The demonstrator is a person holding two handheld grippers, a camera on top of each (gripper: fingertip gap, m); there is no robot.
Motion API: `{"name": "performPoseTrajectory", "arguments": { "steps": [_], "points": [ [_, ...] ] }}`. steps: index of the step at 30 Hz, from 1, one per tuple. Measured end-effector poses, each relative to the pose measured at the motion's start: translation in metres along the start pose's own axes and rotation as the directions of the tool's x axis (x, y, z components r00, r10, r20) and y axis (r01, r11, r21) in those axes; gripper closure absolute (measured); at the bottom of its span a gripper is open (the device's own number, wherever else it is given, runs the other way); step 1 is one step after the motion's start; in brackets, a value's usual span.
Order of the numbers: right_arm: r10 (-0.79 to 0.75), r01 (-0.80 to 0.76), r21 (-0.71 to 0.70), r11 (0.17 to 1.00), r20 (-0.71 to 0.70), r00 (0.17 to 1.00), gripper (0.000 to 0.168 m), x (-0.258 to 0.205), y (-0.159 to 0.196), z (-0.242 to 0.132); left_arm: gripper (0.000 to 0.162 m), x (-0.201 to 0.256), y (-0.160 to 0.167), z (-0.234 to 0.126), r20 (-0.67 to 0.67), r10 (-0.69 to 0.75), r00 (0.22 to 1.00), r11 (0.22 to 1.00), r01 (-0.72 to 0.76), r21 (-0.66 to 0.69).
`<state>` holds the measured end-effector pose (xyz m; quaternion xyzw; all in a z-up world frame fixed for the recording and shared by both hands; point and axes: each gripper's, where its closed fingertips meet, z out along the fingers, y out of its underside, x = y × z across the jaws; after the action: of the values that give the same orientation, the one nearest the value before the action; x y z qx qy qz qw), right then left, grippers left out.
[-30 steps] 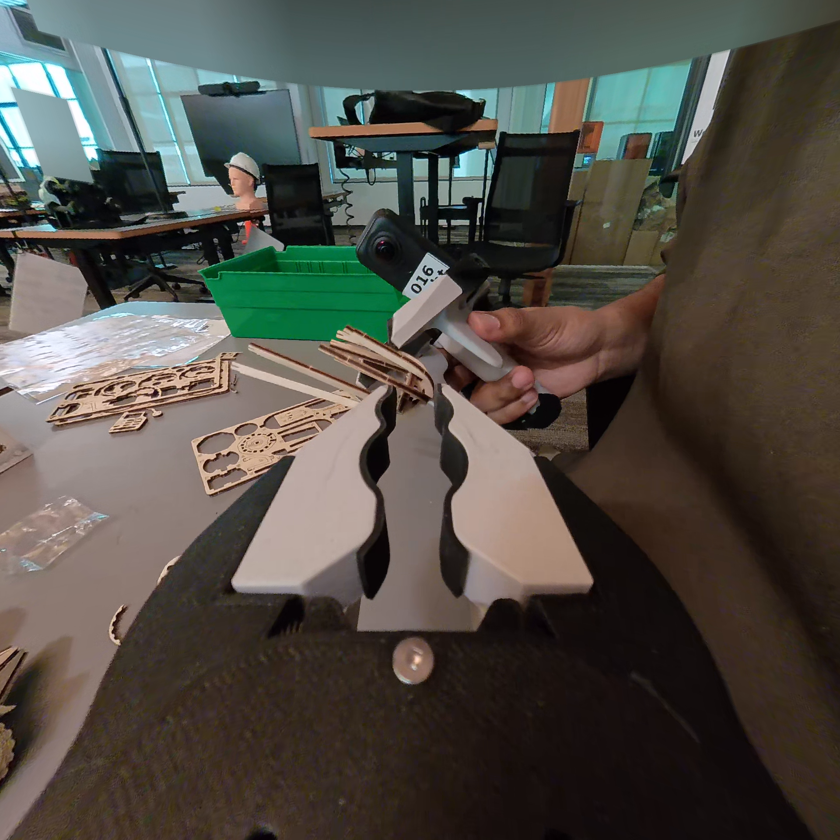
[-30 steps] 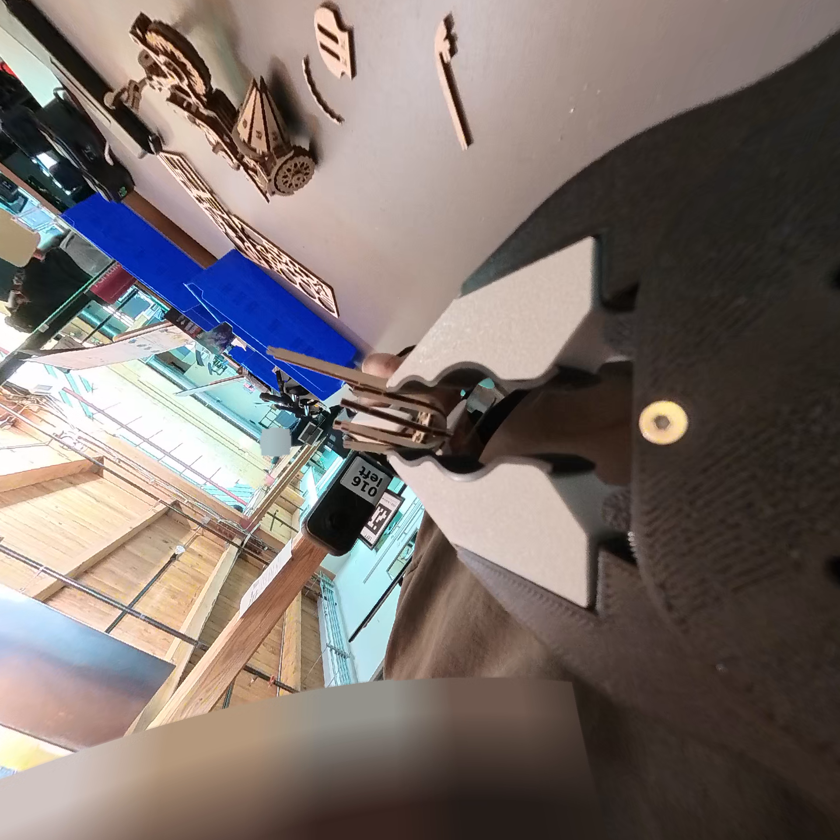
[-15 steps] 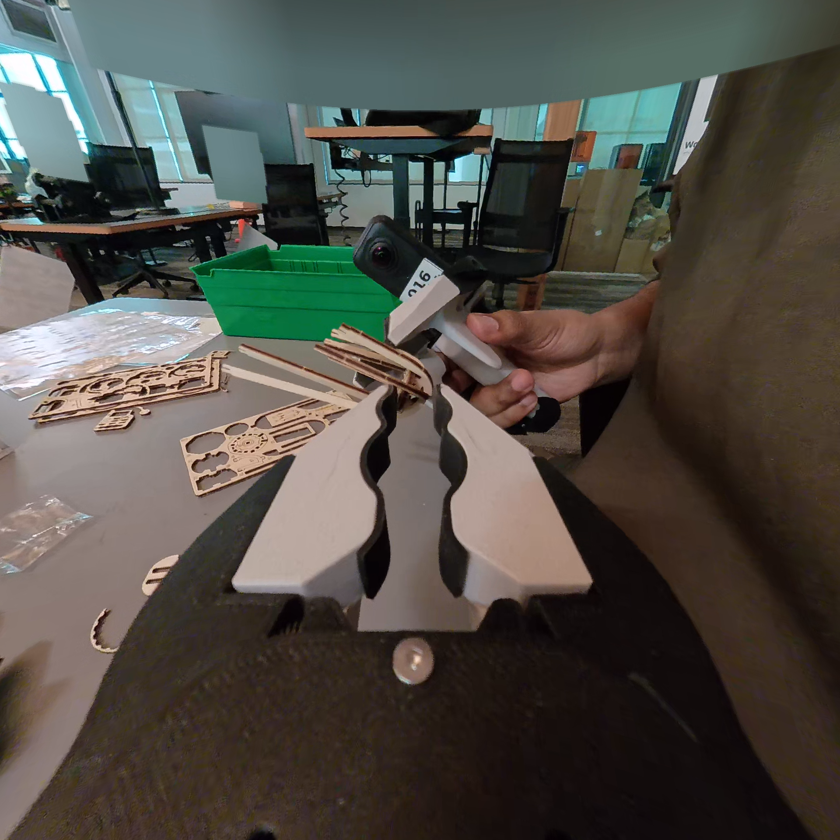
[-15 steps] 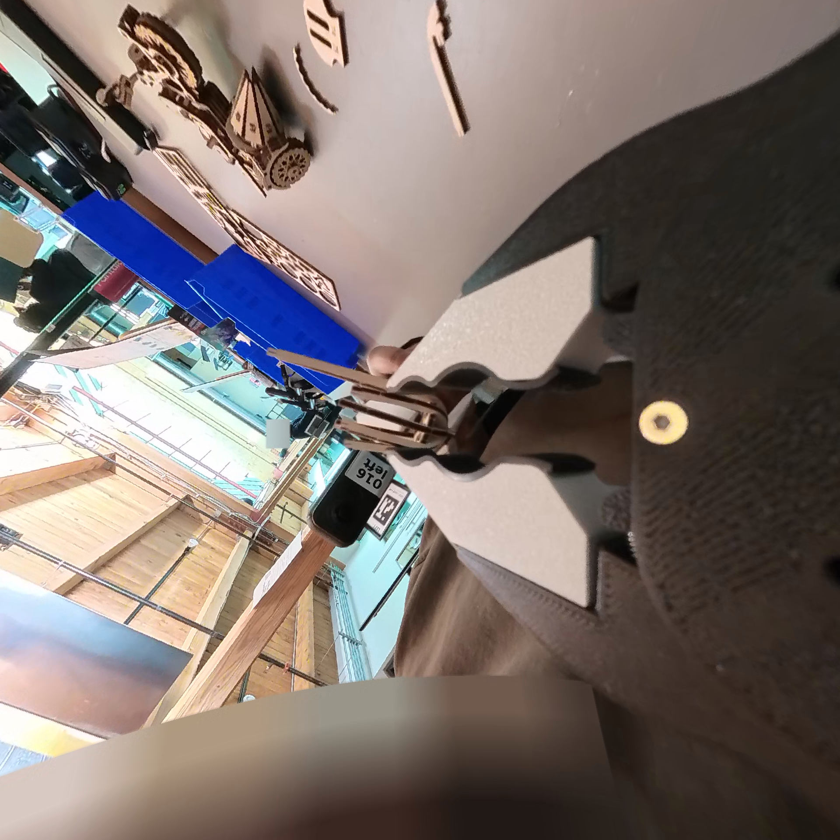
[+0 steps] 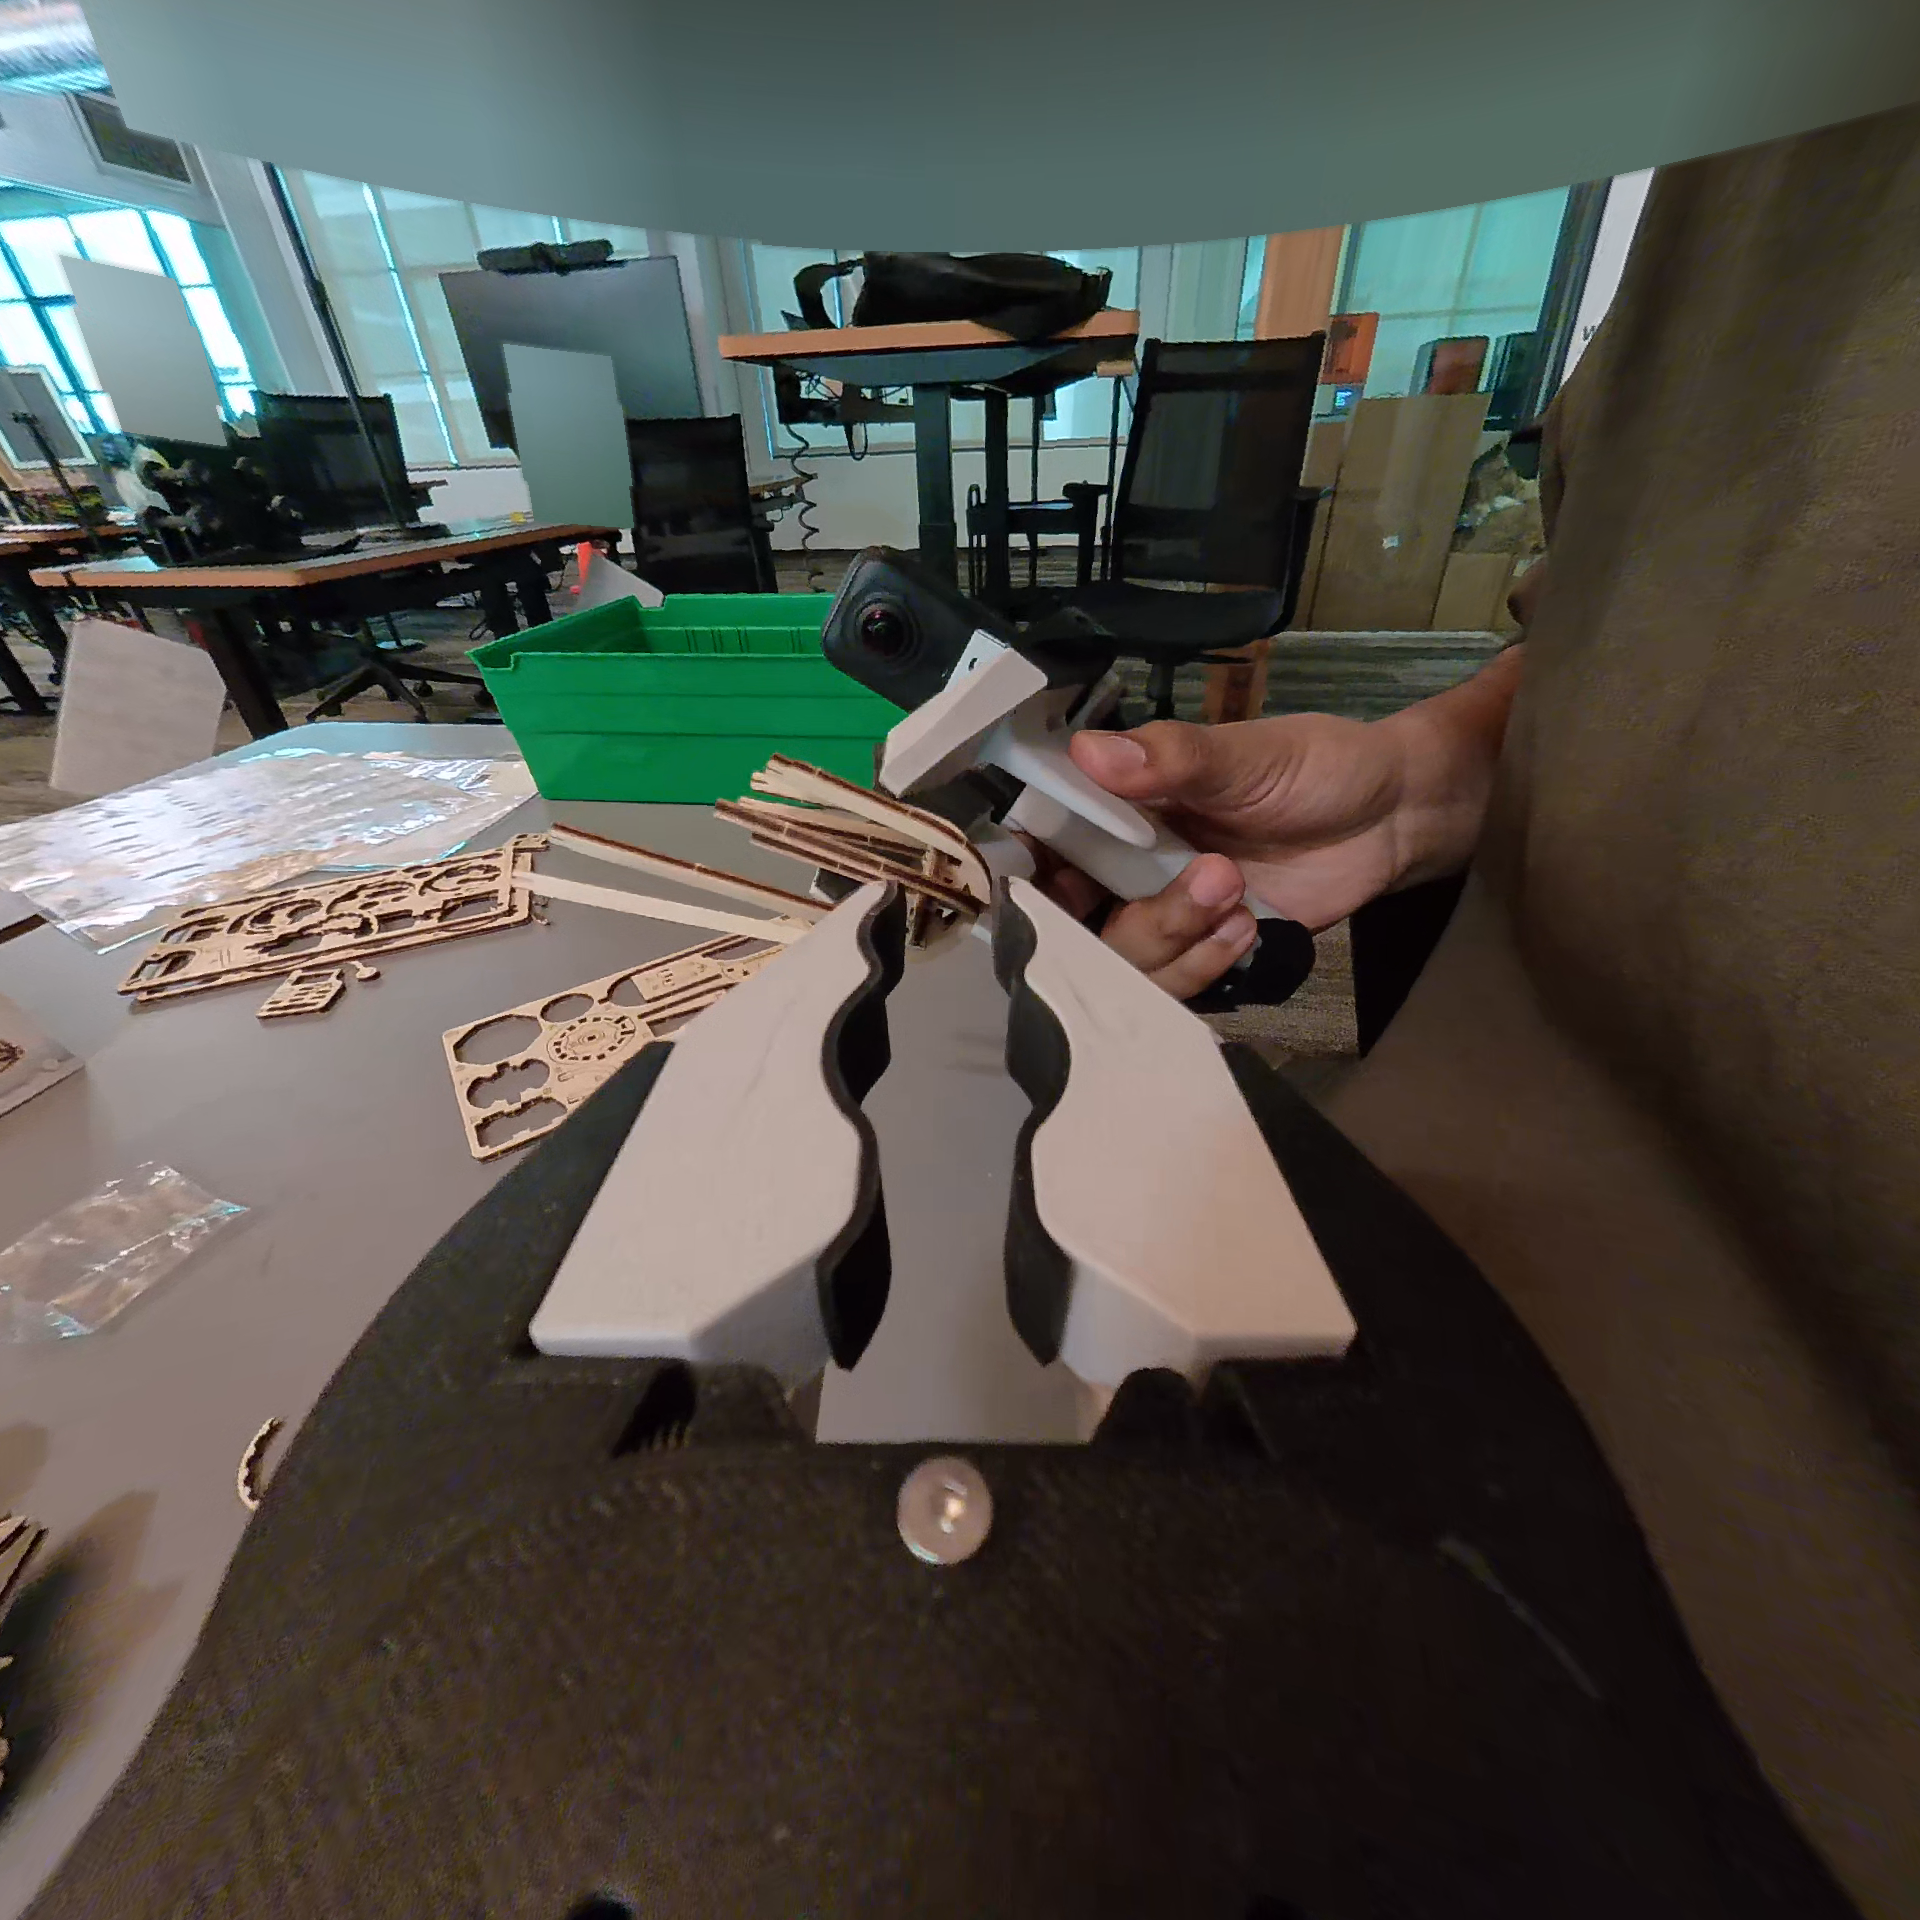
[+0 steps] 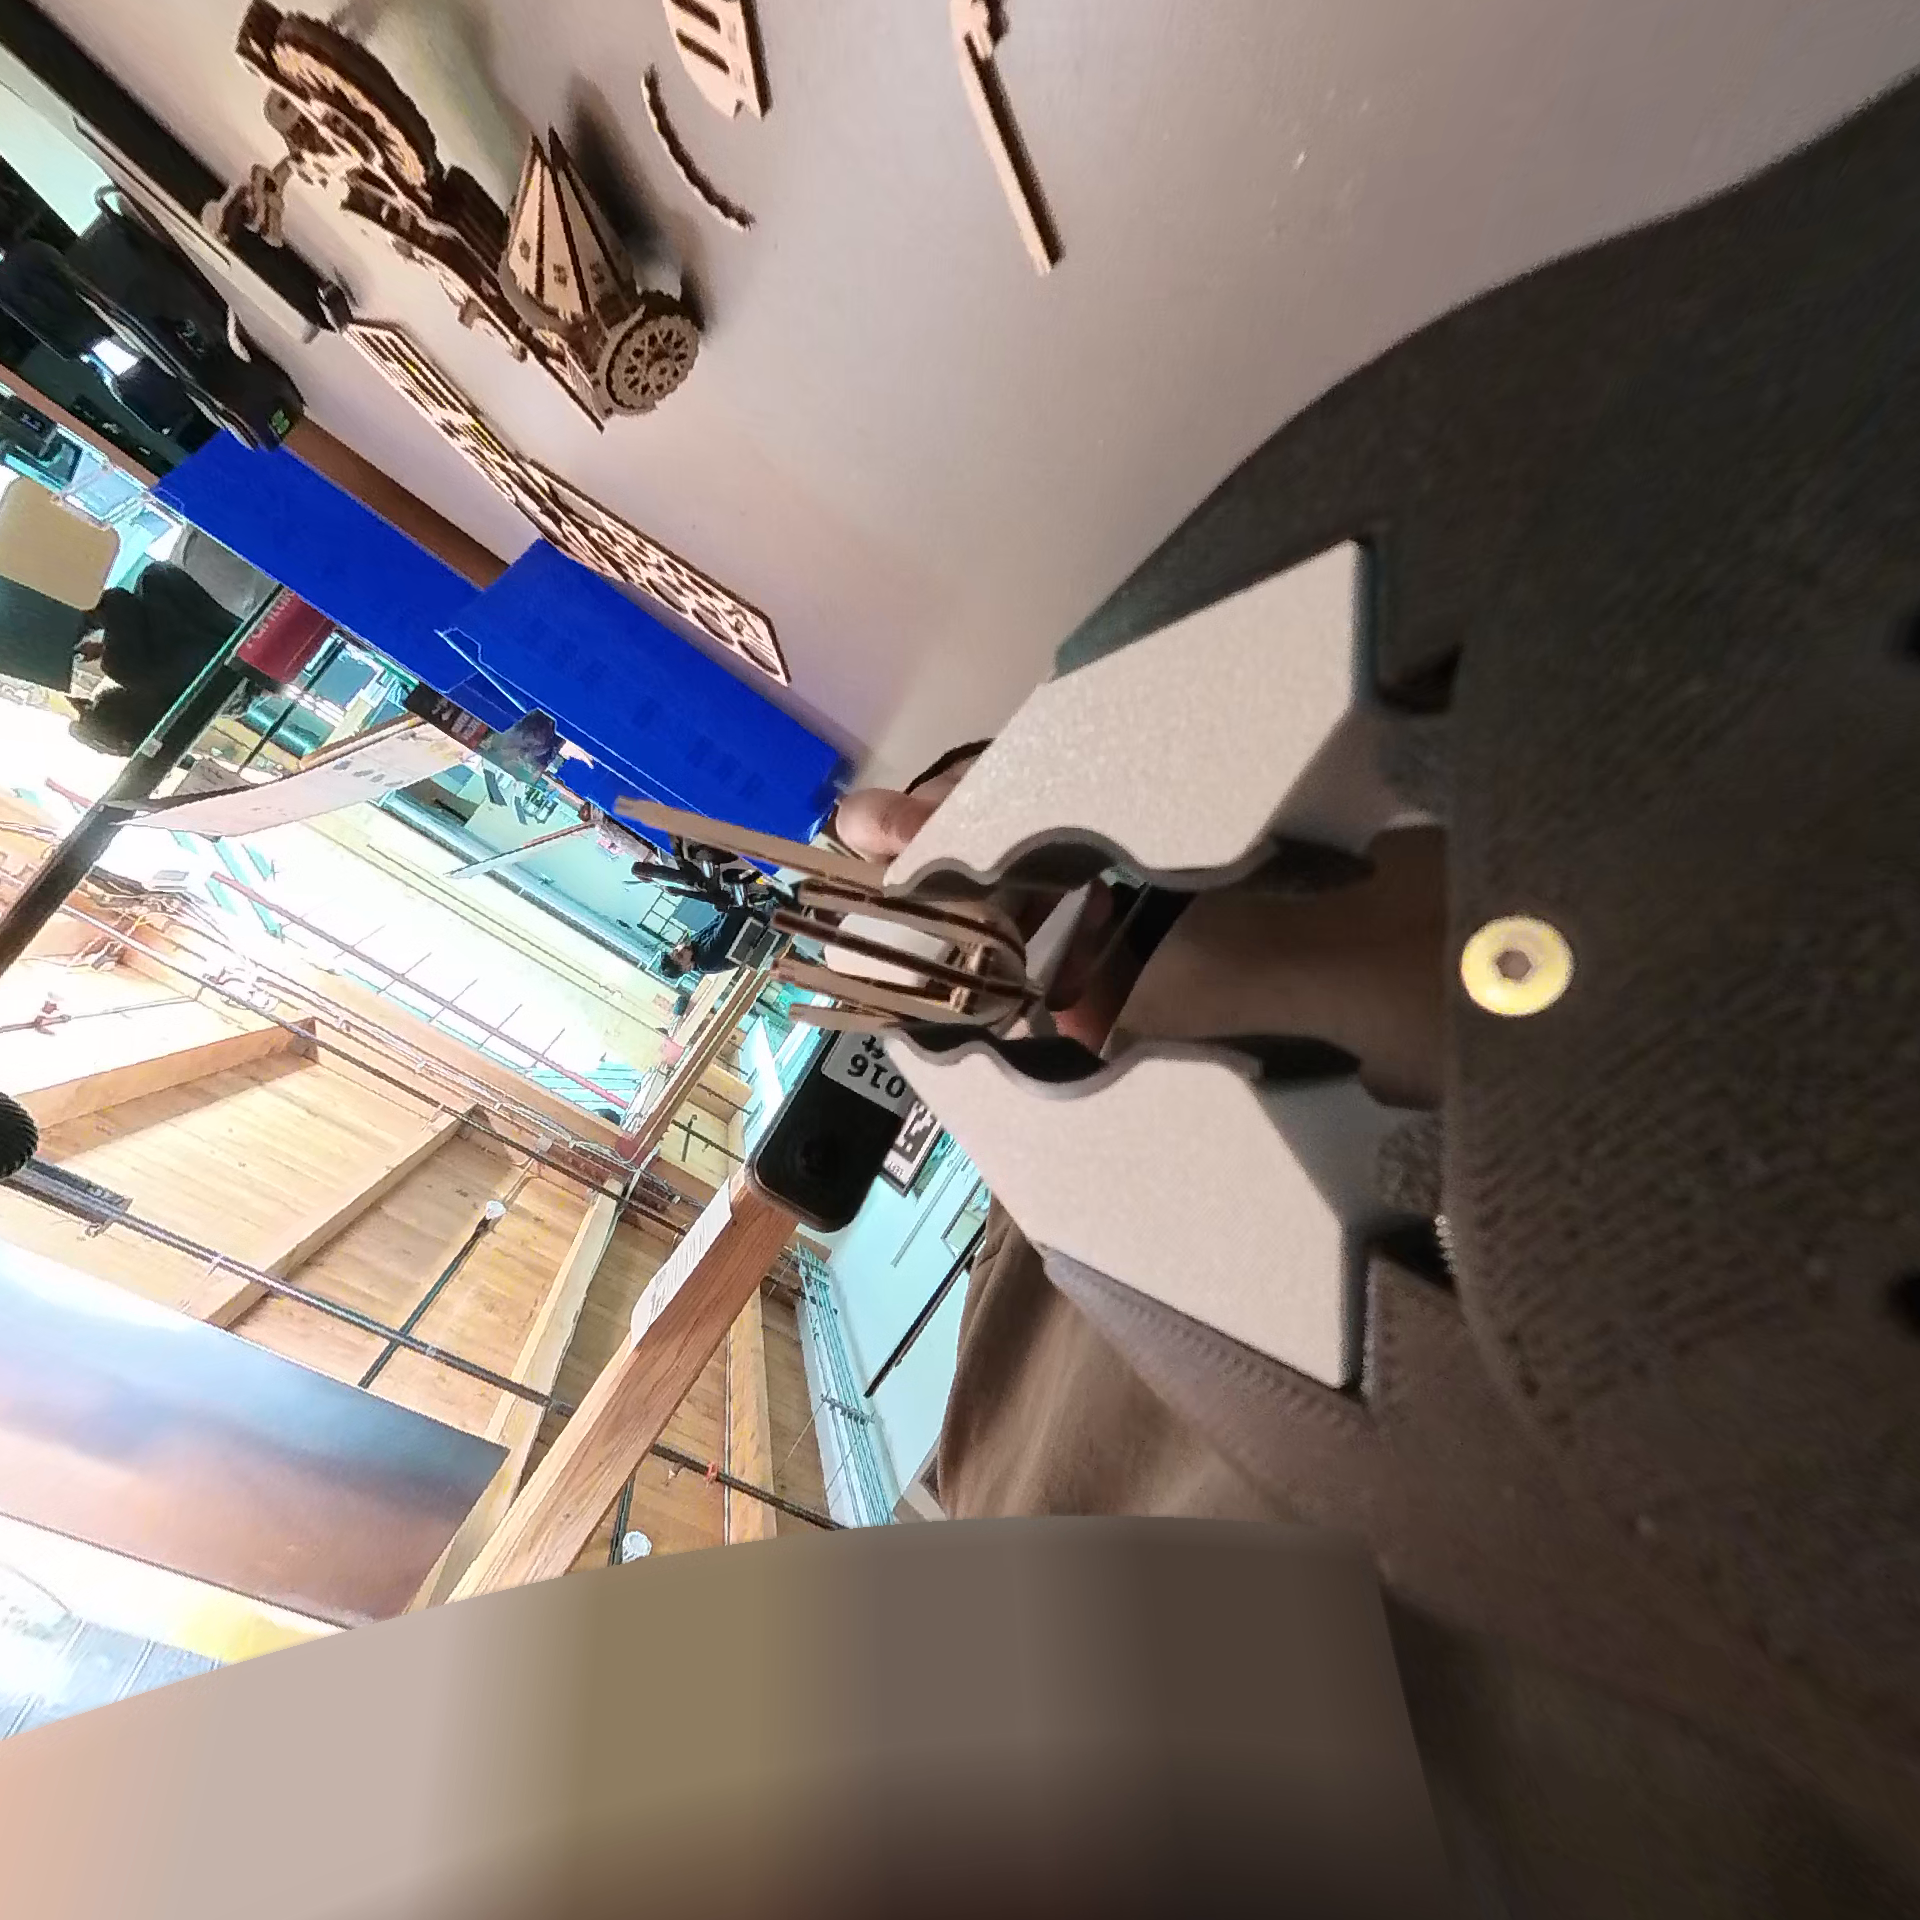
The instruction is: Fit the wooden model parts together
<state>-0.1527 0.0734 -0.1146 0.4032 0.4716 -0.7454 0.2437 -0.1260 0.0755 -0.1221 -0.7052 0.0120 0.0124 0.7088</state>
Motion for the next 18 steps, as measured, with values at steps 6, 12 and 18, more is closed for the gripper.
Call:
{"name": "performPoseTrajectory", "arguments": {
  "steps": [6,12,18],
  "points": [
    [0.024,-0.025,0.016,1.000,0.013,1.000,0.149,-0.0009,0.0000,0.0003,0.149,-0.0022,-0.0001,0.0010,0.017,0.012,1.000,1.000,-0.012,-0.009],
    [0.059,-0.060,0.033,0.998,0.025,0.998,0.148,0.0002,0.0004,0.0003,0.149,-0.0021,-0.0002,0.0012,0.027,0.020,0.999,1.000,-0.019,-0.022],
    [0.091,-0.093,0.048,0.995,0.036,0.995,0.148,0.0002,0.0008,0.0005,0.150,-0.0015,-0.0006,0.0018,0.038,0.033,0.999,0.999,-0.031,-0.036]
  ]
}}
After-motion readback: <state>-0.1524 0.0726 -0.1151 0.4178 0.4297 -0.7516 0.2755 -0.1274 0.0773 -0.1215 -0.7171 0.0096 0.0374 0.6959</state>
